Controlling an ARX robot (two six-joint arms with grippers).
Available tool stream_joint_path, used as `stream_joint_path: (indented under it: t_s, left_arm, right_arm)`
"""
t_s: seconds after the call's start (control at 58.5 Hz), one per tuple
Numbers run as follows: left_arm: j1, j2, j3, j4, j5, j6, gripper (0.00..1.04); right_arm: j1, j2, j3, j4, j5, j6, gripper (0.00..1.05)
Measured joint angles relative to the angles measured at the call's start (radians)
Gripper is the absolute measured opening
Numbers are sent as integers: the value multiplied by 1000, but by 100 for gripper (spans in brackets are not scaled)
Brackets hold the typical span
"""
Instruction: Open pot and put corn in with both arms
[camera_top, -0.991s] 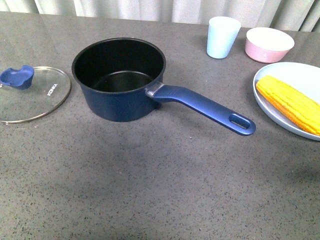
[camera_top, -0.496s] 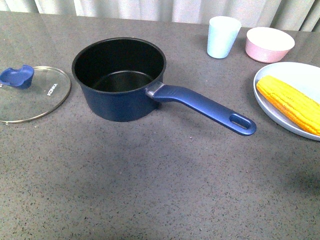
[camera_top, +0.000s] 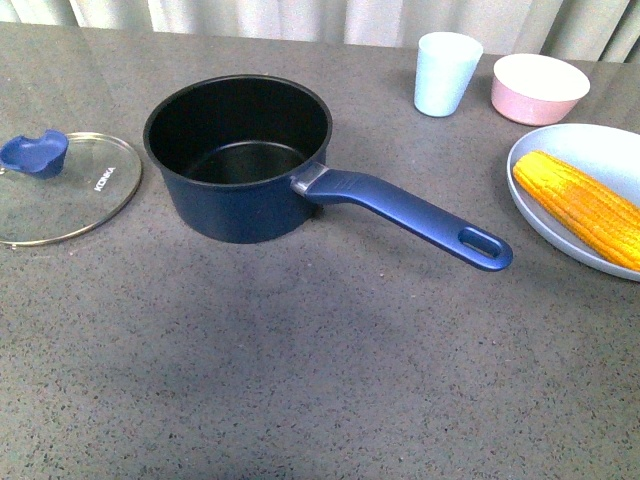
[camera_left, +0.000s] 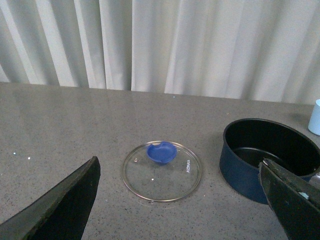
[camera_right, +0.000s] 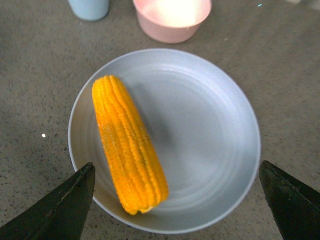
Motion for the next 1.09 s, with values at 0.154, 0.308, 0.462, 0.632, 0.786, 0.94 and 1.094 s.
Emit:
stream_joint_path:
  t_s: [0.154, 0.308, 0.462, 0.632, 0.786, 0.94, 1.094]
  left_arm:
    - [0, 0, 0, 0, 0, 0, 96]
    - [0, 0, 0, 0, 0, 0, 96]
    - [0, 0, 0, 0, 0, 0, 96]
    - [0, 0, 0, 0, 0, 0, 96]
    - [0, 0, 0, 0, 0, 0, 96]
    - [0, 0, 0, 0, 0, 0, 96]
    - [0, 0, 0, 0, 0, 0, 96]
  right_arm:
    - [34, 199, 149, -40, 18, -49, 96]
    - [53, 319, 242, -91, 10, -58, 96]
    - [60, 372, 277, -113, 6, -59, 96]
    - [61, 396, 293, -140, -2, -55, 84]
    - [61, 404, 299, -162, -5, -54, 63]
    - [57, 404, 303, -173, -20, -50, 39]
    - [43, 370, 303, -190, -48, -42, 29]
